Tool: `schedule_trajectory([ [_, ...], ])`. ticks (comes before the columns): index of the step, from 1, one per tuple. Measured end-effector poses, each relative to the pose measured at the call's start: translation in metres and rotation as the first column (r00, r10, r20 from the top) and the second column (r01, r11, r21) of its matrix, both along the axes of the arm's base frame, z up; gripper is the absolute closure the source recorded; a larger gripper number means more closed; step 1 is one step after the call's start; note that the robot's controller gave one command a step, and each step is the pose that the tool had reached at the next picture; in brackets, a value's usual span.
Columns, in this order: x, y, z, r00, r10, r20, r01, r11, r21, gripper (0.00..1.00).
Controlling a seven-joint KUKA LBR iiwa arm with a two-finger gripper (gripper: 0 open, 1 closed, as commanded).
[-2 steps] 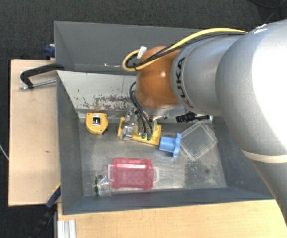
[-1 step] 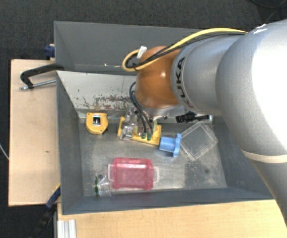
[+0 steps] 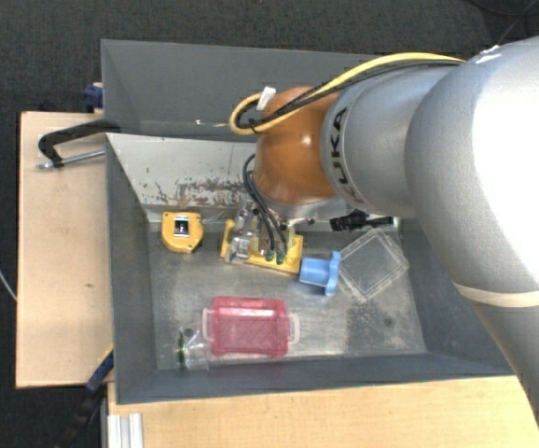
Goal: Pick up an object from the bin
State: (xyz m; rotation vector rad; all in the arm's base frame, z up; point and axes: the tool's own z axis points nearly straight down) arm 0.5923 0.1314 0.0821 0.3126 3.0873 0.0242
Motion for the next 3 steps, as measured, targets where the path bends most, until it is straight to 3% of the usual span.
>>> schedule_trajectory([
  [3,0.0,0.0,0.0,1.0,0.0,0.0,0.0,1.0,0.0,1.0],
])
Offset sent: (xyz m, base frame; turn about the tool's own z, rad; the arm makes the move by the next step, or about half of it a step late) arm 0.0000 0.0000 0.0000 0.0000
